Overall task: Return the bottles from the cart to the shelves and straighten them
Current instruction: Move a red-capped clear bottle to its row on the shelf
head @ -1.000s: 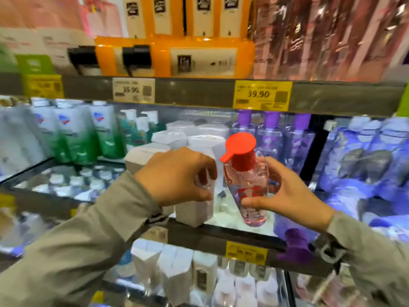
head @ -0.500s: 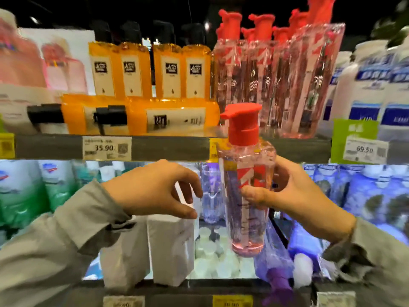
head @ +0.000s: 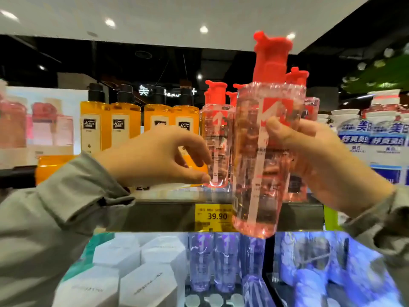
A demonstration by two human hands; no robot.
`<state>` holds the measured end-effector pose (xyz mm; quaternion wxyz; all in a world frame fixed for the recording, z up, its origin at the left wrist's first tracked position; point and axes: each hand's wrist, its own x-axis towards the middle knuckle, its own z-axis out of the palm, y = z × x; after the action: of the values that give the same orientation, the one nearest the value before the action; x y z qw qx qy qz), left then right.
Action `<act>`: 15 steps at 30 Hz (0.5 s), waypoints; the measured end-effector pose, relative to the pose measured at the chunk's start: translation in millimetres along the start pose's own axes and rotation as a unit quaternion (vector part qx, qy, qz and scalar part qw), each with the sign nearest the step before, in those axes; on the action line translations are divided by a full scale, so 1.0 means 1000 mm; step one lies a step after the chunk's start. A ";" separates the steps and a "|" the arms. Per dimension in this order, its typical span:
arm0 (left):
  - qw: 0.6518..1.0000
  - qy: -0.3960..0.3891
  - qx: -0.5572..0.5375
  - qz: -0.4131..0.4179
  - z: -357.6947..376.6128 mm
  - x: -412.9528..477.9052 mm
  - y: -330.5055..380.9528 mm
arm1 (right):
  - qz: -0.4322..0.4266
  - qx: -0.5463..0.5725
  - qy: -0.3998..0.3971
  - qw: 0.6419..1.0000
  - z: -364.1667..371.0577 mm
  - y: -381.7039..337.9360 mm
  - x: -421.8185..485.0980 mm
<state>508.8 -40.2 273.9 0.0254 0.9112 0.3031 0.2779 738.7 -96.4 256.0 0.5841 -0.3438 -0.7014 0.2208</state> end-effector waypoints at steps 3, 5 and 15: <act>1.000 0.008 0.011 0.006 0.000 0.012 0.000 | -0.015 -0.016 0.016 1.000 -0.007 -0.011 0.014; 1.000 0.013 0.011 0.006 0.003 0.019 -0.001 | -0.017 -0.020 0.028 0.999 -0.009 -0.015 0.021; 1.000 -0.004 0.020 -0.006 0.023 0.057 -0.024 | -0.051 -0.038 0.075 0.995 0.000 0.003 0.041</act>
<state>545.4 14.6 276.7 0.0094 0.9108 0.3138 0.2681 736.5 -64.1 281.1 0.6324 -0.3449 -0.6798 0.1375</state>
